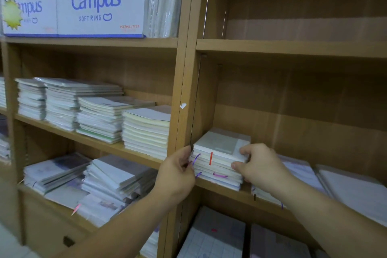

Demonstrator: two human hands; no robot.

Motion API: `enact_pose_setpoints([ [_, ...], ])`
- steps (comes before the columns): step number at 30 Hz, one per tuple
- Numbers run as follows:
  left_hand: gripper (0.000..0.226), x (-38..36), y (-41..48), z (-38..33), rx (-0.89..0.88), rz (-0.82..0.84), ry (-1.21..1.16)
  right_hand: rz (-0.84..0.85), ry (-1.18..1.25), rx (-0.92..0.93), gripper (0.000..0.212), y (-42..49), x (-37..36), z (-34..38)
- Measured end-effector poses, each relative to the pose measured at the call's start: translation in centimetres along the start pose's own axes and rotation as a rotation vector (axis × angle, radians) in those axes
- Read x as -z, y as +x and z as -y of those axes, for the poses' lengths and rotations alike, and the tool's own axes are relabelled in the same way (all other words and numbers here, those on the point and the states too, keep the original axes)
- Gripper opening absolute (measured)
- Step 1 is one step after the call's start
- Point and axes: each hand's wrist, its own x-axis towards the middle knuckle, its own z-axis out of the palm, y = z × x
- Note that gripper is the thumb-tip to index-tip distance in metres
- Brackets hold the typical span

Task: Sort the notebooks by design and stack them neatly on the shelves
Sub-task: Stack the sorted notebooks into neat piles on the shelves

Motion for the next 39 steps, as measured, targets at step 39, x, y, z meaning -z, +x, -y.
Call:
enact_pose_setpoints([
  [39, 0.012, -33.3, -11.3, -20.9, -0.12, 0.673, -0.022, -0.171, -0.418, -0.135, 0.056, -15.5, 29.3, -31.6],
])
